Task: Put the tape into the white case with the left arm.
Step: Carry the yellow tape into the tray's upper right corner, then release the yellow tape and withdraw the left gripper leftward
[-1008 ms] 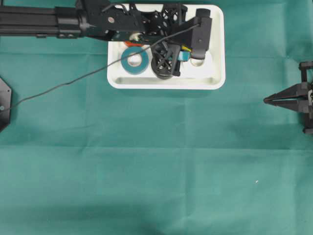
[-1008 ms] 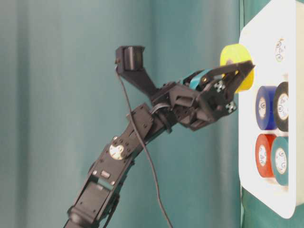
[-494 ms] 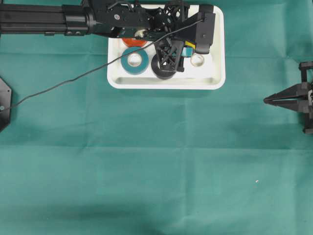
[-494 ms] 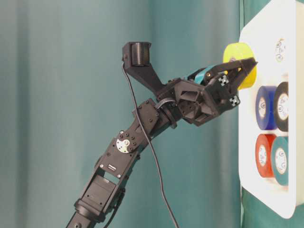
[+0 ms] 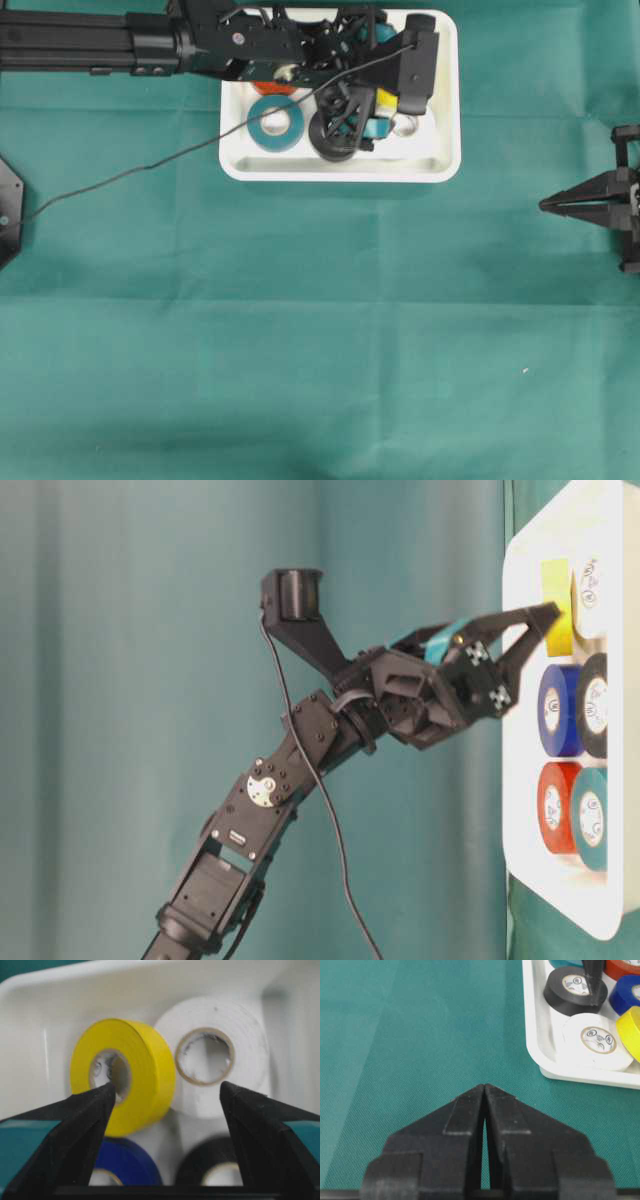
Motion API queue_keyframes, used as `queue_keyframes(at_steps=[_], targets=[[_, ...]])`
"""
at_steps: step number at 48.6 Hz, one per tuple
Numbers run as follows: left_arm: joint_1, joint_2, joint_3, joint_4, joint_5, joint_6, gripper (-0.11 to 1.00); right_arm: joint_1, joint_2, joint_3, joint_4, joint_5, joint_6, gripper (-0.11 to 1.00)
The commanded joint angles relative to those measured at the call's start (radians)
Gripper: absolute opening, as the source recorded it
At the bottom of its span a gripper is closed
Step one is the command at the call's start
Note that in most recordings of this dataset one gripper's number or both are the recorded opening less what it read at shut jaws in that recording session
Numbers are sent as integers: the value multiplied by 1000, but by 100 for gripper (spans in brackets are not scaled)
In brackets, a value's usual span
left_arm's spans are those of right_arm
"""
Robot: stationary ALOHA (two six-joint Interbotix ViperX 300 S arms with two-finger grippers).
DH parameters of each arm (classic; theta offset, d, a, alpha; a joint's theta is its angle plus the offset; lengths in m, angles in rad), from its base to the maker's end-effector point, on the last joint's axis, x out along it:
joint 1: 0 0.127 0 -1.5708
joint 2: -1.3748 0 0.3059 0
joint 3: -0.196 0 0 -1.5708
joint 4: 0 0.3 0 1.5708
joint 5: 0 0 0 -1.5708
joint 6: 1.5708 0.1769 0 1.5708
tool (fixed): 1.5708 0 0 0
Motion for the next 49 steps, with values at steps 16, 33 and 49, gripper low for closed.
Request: queue_keyframes(at_steps=[16, 33, 49], targets=[[-81, -255, 186, -5, -23, -103, 84, 0, 6, -11, -2, -9, 2, -9], [-146, -411, 393, -6, -81, -184, 84, 0, 6, -11, -2, -9, 2, -9], [-164, -563, 568, -6, -124, -244, 84, -2, 6, -11, -2, -9, 2, -9]])
